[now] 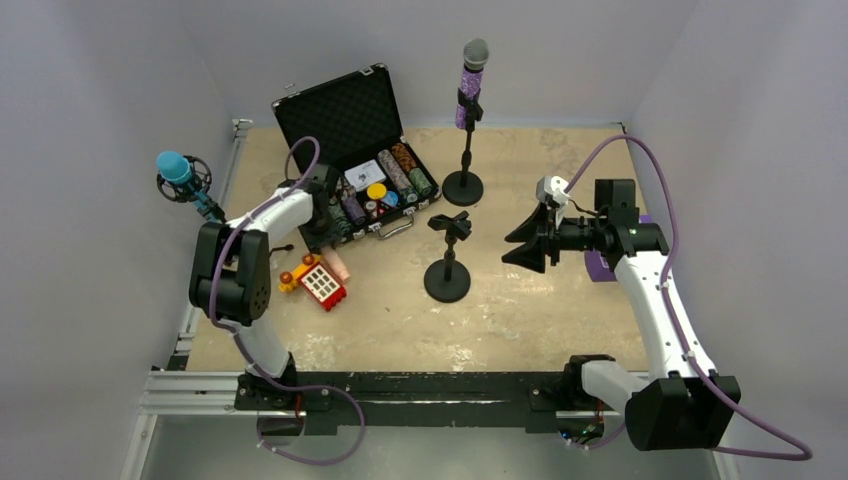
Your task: Attach the microphones to the stand
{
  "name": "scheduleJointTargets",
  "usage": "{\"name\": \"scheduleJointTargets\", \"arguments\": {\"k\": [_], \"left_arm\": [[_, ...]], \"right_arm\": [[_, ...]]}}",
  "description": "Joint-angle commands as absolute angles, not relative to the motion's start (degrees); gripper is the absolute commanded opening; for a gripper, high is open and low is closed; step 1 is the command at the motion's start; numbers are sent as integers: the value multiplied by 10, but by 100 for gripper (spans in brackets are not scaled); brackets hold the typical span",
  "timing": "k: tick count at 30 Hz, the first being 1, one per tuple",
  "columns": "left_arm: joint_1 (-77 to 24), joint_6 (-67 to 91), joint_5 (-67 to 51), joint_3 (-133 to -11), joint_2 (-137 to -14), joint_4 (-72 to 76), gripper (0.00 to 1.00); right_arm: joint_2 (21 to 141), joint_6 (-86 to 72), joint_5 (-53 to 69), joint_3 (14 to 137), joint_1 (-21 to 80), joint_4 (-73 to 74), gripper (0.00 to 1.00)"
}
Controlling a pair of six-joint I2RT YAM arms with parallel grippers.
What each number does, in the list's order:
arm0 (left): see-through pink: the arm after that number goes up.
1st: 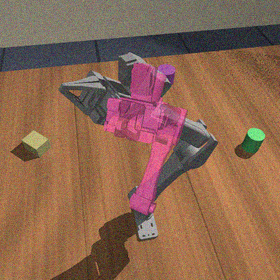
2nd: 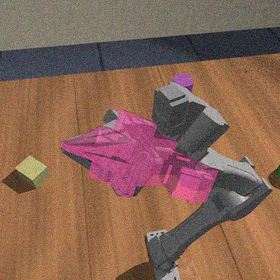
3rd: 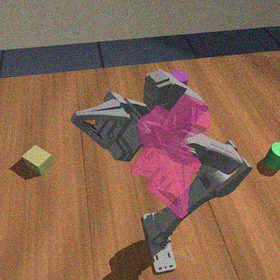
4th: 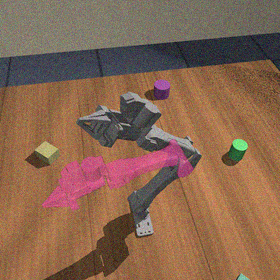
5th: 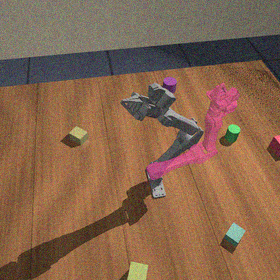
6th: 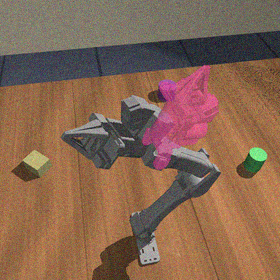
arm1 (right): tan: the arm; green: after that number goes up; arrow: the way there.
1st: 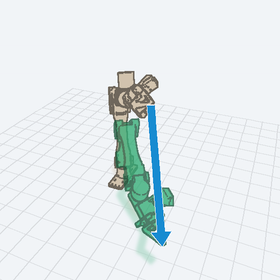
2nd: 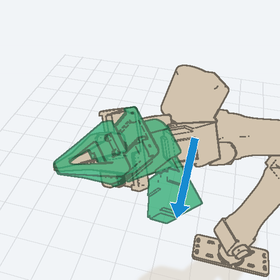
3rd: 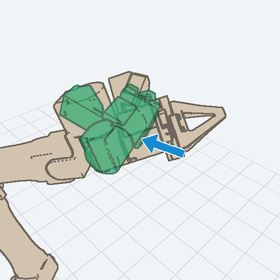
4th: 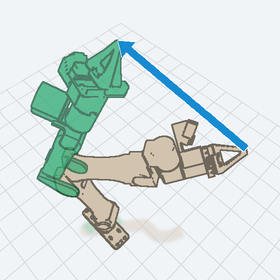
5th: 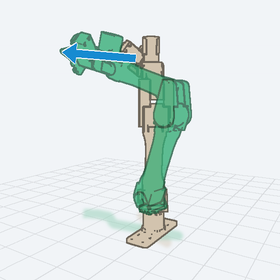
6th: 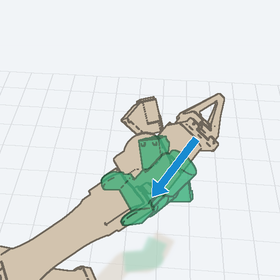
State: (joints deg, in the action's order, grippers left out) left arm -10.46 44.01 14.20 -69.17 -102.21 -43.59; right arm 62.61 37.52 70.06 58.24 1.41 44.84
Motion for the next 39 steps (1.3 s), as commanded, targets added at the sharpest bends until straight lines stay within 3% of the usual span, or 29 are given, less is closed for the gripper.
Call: {"name": "scheduleJointTargets", "arguments": {"k": [1,6,14,19,25,31,39], "left_arm": [[-145,421,102,-660,-980,-426,32],[-176,450,82,-613,-956,-406,37],[-181,467,15,-536,-908,-344,59],[-182,480,-16,-514,-915,-325,61],[-182,504,16,-506,-937,-315,50],[-186,504,31,-504,-937,-315,2],[-212,467,50,-483,-762,-342,0]], "right_arm": [[617,385,721,598,7,451,54],[616,386,724,598,4,452,54],[616,389,728,599,3,457,54],[614,391,729,599,2,458,54],[614,392,733,599,2,459,54],[614,392,735,599,2,460,54],[614,425,734,607,2,493,54]]}}
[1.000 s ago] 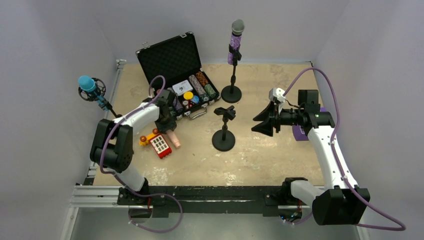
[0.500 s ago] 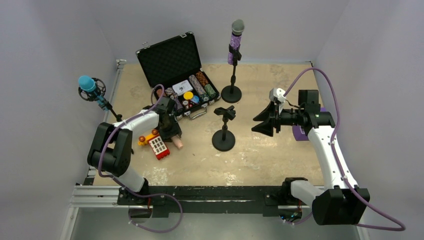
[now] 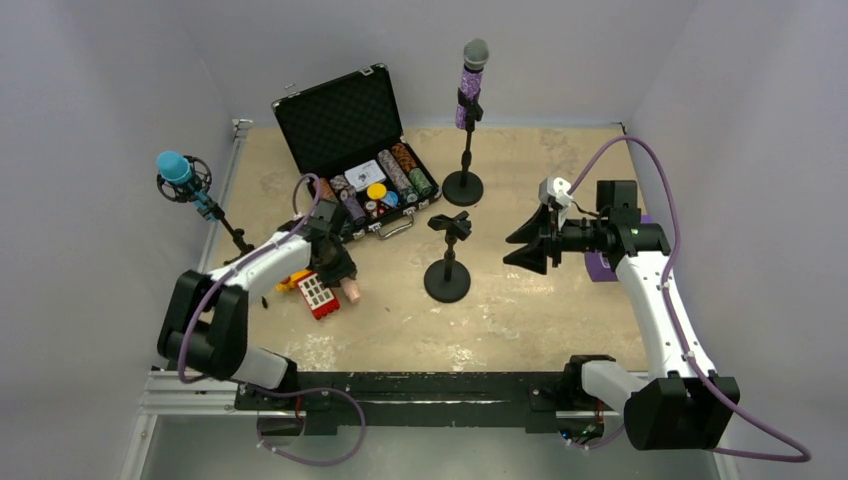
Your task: Attach the microphones to the stand
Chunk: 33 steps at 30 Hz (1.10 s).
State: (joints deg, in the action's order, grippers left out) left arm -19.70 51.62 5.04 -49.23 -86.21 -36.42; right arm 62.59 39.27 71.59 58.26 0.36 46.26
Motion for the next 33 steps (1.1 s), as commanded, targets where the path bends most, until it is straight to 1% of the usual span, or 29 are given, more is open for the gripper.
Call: {"name": "scheduleJointTargets", "arguments": {"k": [1,3,10,15,19,23,26,31,33], "left_arm": [[-212,453,32,-472,-732,-323,0],[-213,429,-5,-441,-677,-283,0],[-212,346,-194,-361,-519,-115,0],[-216,296,-287,-325,-394,-13,0],[-225,286,-338,-321,-336,57,0],[-251,286,-356,-354,-328,70,0],[-292,266,-357,-399,-354,68,0],[-379,233,-323,-490,-422,68,0],[-405,226,-309,-513,-449,80,0]], "right_arm": [[615,442,734,611,2,506,54],[618,467,729,623,2,535,54],[627,552,728,672,2,643,54],[627,578,709,702,2,697,54],[627,562,698,732,24,716,55],[624,512,666,769,99,699,55],[629,448,652,807,155,661,55],[678,346,694,910,202,610,57],[695,262,716,932,210,553,57]]}}
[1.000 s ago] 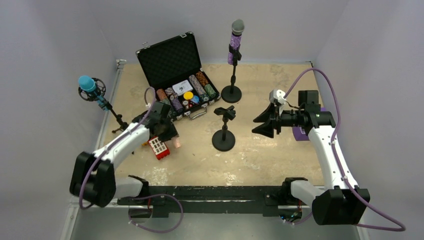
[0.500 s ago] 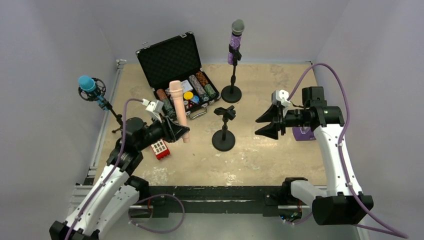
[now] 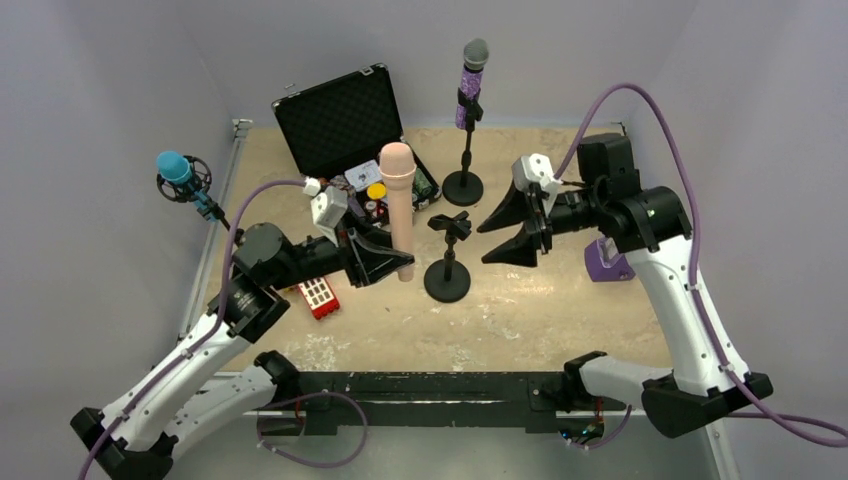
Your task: Attach the microphones to the stand
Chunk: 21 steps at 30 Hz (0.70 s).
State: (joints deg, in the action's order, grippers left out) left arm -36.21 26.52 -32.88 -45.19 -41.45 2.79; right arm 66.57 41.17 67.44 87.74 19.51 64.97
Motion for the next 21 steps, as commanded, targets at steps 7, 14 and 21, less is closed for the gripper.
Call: {"name": "scheduleJointTargets", "arguments": {"k": [7,14,21], "left_arm": [[-466,240,-263,-537,-522,154,0],[-501,244,-246,-558,-570,186,0],[-522,249,-239,-565,-598,211,0]], "right_arm": [[678,-49,776,869,215,226,69],[692,-140,775,826,242,136,71],[692,-169,756,798,255,97,67]]}}
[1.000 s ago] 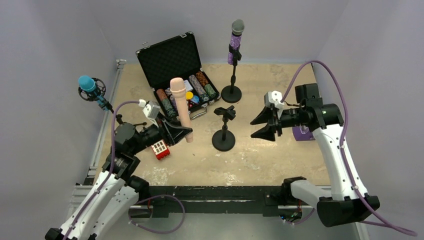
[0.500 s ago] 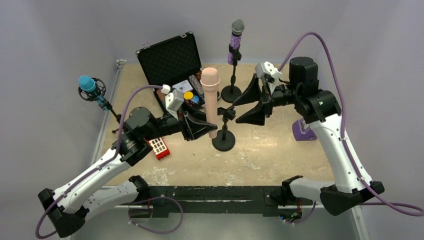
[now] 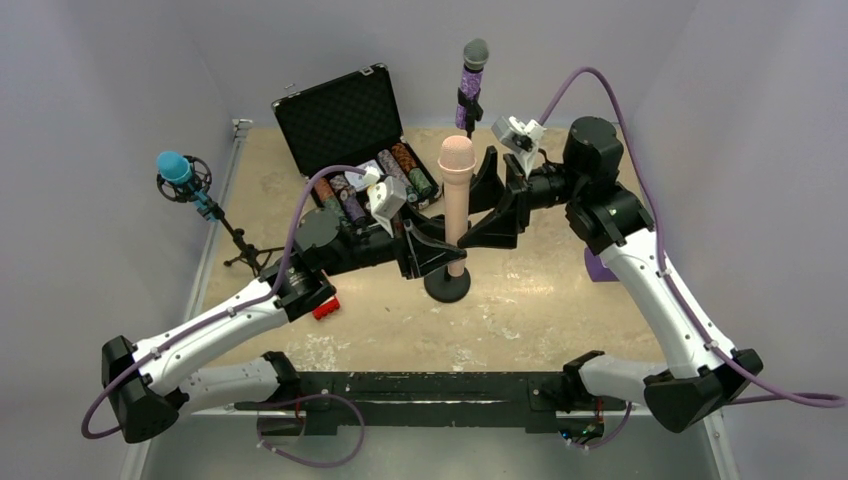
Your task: Attach the microphones to the stand
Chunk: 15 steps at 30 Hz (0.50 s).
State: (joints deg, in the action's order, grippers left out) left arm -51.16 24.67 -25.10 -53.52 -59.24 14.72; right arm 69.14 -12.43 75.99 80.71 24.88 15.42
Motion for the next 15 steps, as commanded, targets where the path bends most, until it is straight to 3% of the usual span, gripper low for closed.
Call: {"name": "scheduleJointTargets", "arguments": {"k": [1,5,9,10,11,12,14,15], "left_arm": [[-524,249,-237,-565,-600,212,0],[-529,250,-228,-561,-604,214,0],[-529,254,-216,-555,-598,214,0],[-529,256,-211,-555,-596,210,0],[-529,259,-204,-553,-591,202,6],[-528,262,-200,-549,-582,200,18],[-526,272,-186,-528,-556,203,61],[-523,275,-185,-514,-537,204,95]], "right_arm": [[693,-176,757,795,255,92,66],[690,-196,766,781,256,63,49],[682,-209,778,766,256,38,11],[679,-211,779,760,257,33,4],[677,-212,780,755,257,29,0],[673,-210,780,751,257,28,0],[665,-186,777,748,256,48,0],[662,-164,771,750,256,67,0]]}}
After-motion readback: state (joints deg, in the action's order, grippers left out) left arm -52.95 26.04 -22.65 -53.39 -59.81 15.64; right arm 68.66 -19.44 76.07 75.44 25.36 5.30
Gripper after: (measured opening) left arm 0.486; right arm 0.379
